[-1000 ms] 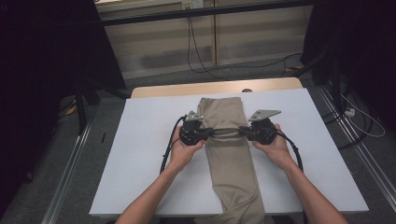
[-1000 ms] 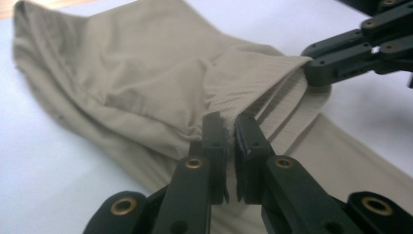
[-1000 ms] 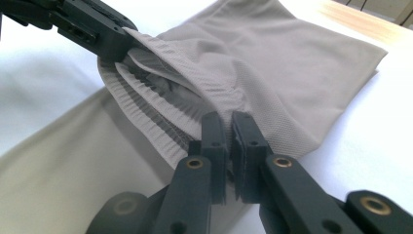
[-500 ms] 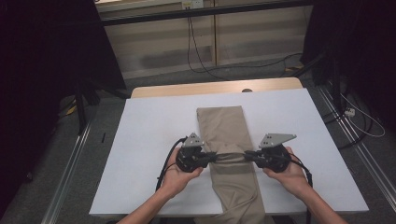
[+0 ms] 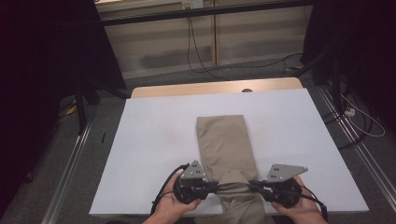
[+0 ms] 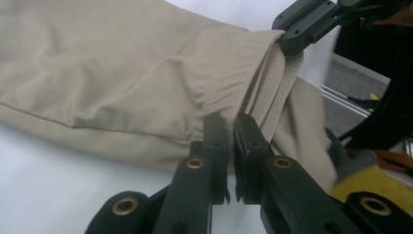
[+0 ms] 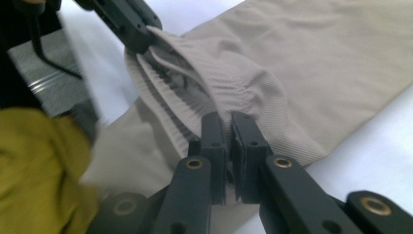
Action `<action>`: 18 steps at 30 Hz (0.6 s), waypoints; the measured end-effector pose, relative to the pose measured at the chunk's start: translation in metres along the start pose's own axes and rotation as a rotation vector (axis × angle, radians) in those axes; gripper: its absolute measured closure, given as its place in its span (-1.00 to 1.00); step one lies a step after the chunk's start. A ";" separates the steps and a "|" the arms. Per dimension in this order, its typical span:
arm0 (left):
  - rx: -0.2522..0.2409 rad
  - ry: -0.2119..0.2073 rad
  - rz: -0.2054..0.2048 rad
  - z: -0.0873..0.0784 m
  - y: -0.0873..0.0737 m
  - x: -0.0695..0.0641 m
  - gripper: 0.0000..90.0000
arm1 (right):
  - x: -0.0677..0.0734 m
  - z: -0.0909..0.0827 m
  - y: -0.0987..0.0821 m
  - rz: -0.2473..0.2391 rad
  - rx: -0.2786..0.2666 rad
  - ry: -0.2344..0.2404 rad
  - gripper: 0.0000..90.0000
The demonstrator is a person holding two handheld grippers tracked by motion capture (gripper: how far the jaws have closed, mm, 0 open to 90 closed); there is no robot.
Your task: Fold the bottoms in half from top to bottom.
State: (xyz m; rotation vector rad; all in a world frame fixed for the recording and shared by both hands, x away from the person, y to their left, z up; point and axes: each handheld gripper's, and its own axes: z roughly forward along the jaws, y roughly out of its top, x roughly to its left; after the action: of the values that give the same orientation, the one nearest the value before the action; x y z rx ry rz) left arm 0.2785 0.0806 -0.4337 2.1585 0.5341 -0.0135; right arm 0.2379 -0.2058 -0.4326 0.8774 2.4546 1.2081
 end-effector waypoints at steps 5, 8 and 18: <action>0.042 0.008 0.047 0.010 -0.011 -0.011 0.88 | 0.014 -0.002 -0.014 0.010 0.036 0.004 0.88; 0.045 -0.006 0.044 0.011 -0.013 -0.008 0.81 | 0.015 0.005 -0.016 0.004 0.062 0.019 0.82; -0.068 0.151 0.024 -0.005 0.010 0.021 -0.32 | -0.009 -0.003 0.006 0.086 -0.061 0.017 -0.18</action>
State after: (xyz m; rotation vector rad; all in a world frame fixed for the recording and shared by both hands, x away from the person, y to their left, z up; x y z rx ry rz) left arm 0.3001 0.0870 -0.4275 2.1094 0.5866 0.1801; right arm 0.2459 -0.2102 -0.4267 0.9690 2.4015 1.3172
